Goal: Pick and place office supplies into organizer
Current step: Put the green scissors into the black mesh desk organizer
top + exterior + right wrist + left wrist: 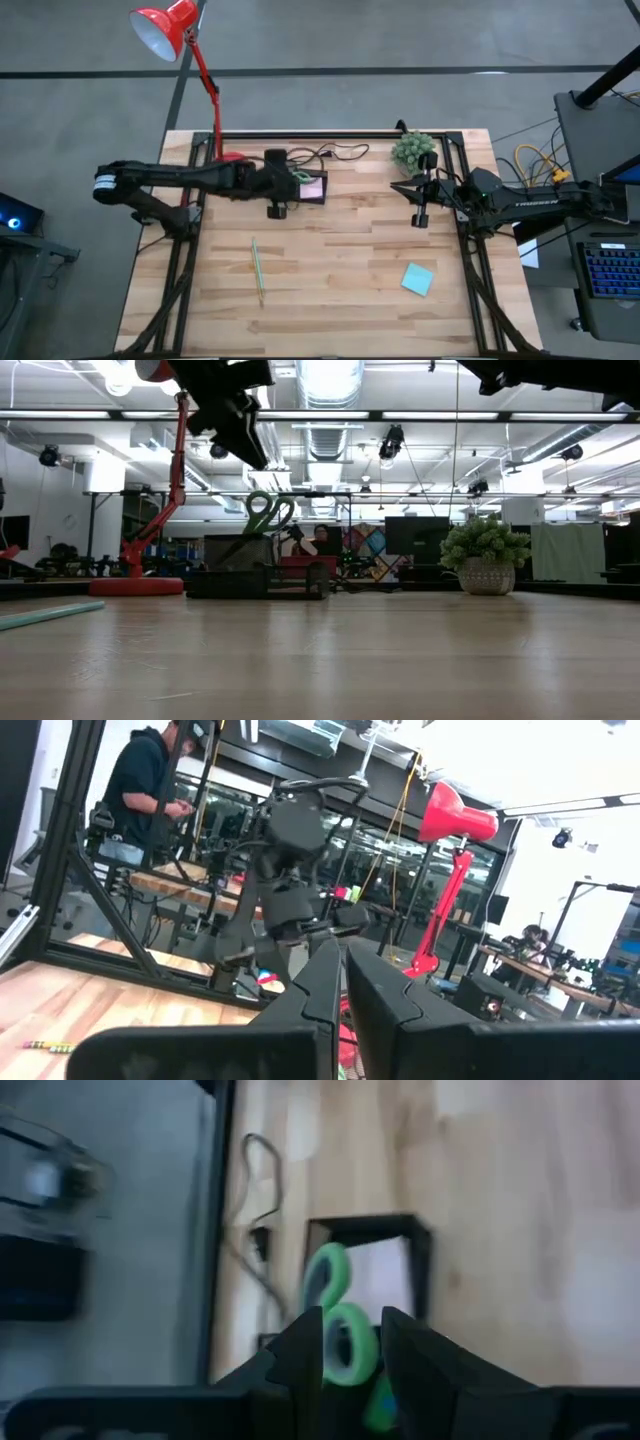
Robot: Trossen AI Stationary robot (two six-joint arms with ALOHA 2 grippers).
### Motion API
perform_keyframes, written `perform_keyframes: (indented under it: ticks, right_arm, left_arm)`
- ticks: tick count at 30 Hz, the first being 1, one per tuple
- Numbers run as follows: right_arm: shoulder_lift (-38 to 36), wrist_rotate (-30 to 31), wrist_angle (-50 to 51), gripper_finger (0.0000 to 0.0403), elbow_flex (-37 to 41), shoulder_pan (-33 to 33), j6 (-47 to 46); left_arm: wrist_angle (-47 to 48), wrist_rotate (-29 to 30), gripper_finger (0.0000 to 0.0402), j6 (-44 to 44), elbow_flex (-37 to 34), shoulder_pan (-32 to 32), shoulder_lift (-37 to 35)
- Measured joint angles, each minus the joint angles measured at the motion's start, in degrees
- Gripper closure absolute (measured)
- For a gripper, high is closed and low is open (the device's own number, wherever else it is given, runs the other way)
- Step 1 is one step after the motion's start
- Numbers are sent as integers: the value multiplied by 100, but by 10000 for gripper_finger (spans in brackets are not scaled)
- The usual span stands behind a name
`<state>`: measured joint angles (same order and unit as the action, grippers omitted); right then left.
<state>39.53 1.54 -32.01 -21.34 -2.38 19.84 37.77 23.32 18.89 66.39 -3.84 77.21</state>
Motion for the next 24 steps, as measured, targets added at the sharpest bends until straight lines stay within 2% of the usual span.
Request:
perform_keyframes:
  ticks: [3,15,24]
  right_arm:
    - [0,0,3,390,0,-1,-9]
    - [0,0,35,390,0,-2,17]
    - [0,2,160,390,0,-2,19]
  left_arm:
    - [18,525,311,141,0,195,118]
    - [127,635,311,101,-13,316,398]
    - [236,1466,311,146,-20,442,883]
